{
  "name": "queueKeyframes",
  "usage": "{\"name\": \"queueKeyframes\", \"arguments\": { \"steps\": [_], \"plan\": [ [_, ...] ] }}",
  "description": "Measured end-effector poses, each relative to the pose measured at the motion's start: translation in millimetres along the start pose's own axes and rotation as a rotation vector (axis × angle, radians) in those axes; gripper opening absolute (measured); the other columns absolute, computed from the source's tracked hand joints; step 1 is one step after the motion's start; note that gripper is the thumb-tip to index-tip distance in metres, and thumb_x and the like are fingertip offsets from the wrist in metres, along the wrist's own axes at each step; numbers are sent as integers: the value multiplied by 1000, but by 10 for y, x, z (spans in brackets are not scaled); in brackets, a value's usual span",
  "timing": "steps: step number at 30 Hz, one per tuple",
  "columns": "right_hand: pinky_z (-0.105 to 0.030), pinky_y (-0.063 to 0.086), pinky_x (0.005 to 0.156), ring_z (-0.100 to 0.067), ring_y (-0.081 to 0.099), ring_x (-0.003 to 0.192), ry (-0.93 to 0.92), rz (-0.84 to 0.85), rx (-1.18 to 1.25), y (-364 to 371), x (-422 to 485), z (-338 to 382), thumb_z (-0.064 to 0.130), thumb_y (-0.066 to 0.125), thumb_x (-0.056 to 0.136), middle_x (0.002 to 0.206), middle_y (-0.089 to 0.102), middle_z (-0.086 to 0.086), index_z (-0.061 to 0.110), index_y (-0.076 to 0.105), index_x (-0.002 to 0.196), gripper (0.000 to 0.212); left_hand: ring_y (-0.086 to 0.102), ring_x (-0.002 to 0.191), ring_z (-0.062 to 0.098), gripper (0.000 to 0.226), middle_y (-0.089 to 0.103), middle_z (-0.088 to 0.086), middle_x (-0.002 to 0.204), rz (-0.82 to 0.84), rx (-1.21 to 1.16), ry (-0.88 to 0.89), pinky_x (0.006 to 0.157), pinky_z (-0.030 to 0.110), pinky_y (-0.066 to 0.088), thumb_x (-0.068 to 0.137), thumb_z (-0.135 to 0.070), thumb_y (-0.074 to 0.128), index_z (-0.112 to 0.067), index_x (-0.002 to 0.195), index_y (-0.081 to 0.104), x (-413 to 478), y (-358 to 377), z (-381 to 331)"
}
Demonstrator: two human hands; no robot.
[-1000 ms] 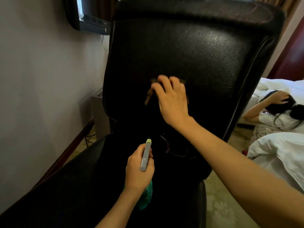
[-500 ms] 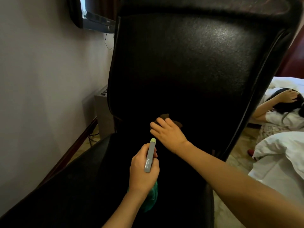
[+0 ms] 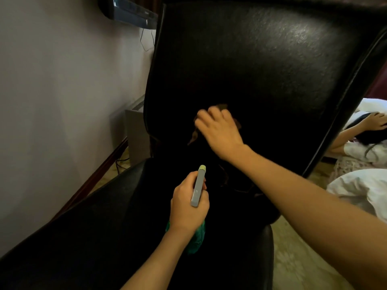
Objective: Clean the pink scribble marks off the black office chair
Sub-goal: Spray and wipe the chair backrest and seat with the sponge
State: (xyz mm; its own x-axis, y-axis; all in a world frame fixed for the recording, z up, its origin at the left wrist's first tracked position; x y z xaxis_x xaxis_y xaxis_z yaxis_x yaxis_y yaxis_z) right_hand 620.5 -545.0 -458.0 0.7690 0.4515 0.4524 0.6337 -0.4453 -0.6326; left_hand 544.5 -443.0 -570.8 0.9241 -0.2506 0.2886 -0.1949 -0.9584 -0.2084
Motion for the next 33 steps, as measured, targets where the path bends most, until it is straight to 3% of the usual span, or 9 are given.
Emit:
{"name": "queueKeyframes", "arguments": {
  "steps": [4, 7, 10, 14, 18, 23, 30, 33],
  "plan": [
    [-35, 30, 83, -24, 44, 113, -170, 133, -156, 418, -557, 403, 29, 71, 73, 124, 56, 2, 24, 61, 116, 45, 41, 52, 12, 9, 51, -3, 71, -11, -10, 36, 53, 30, 33, 78, -20, 51, -29, 82, 50, -23, -13, 4],
    [-33, 34, 90, -20, 49, 119, -262, 261, -229, 540, -959, 464, 35, 69, 77, 127, 56, 6, 29, 61, 122, 46, 43, 52, 10, 20, 50, -5, 71, -6, -3, 43, 54, 27, 34, 84, -14, 55, -32, 81, 49, -26, -23, 38],
    [-30, 42, 91, -20, 49, 120, -263, 344, -212, 484, -1134, 504, 28, 62, 83, 128, 52, 4, 25, 57, 124, 41, 43, 51, 9, 30, 50, -6, 71, -3, 4, 53, 53, 28, 34, 87, -5, 57, -33, 82, 48, -32, -29, 45],
    [-36, 48, 72, -28, 57, 99, -143, 45, 82, -115, -722, 308, 16, 67, 71, 114, 60, -8, 16, 64, 107, 36, 44, 52, 11, 29, 50, -6, 70, -16, 27, 28, 53, 30, 36, 86, -5, 57, -33, 86, 49, -34, -29, -15],
    [-39, 41, 76, -32, 51, 102, 22, -165, 131, -519, -140, -148, 17, 61, 82, 123, 54, -13, 14, 56, 119, 38, 41, 52, 13, 35, 50, -3, 72, -10, 11, 32, 52, 35, 35, 87, -1, 56, -35, 80, 46, -47, -25, -52],
    [-42, 29, 82, -33, 35, 112, 155, -118, 5, -222, -127, -309, 20, 65, 78, 130, 49, -12, 16, 54, 118, 42, 38, 50, 13, 35, 49, -1, 71, -3, -13, 35, 52, 39, 34, 87, -2, 56, -34, 79, 46, -40, -29, -23],
    [-38, 31, 80, -29, 40, 110, -34, 86, -9, 307, -1167, 315, 17, 78, 61, 121, 58, -9, 16, 62, 108, 50, 46, 54, 9, 31, 51, -6, 72, -18, 14, 55, 55, 26, 36, 85, -2, 57, -32, 82, 49, -42, -42, 35],
    [-36, 37, 78, -29, 45, 106, -1, 30, 71, 74, -1312, 252, 12, 71, 66, 118, 57, -9, 15, 54, 112, 49, 48, 56, 8, 36, 51, -7, 72, -22, 36, 66, 54, 24, 36, 86, -1, 58, -36, 83, 48, -70, -34, -3]
  ]
}}
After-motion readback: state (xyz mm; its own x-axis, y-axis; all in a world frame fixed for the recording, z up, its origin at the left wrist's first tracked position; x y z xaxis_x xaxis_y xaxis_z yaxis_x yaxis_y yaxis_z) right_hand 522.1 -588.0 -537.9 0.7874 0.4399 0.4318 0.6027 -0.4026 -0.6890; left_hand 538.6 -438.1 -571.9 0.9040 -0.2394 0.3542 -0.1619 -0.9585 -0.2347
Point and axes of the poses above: each hand's wrist, its own x-axis towards the middle knuckle, its own y-axis out of the palm, z = x × y, the point moved 6 cm from there along x, towards the middle knuckle
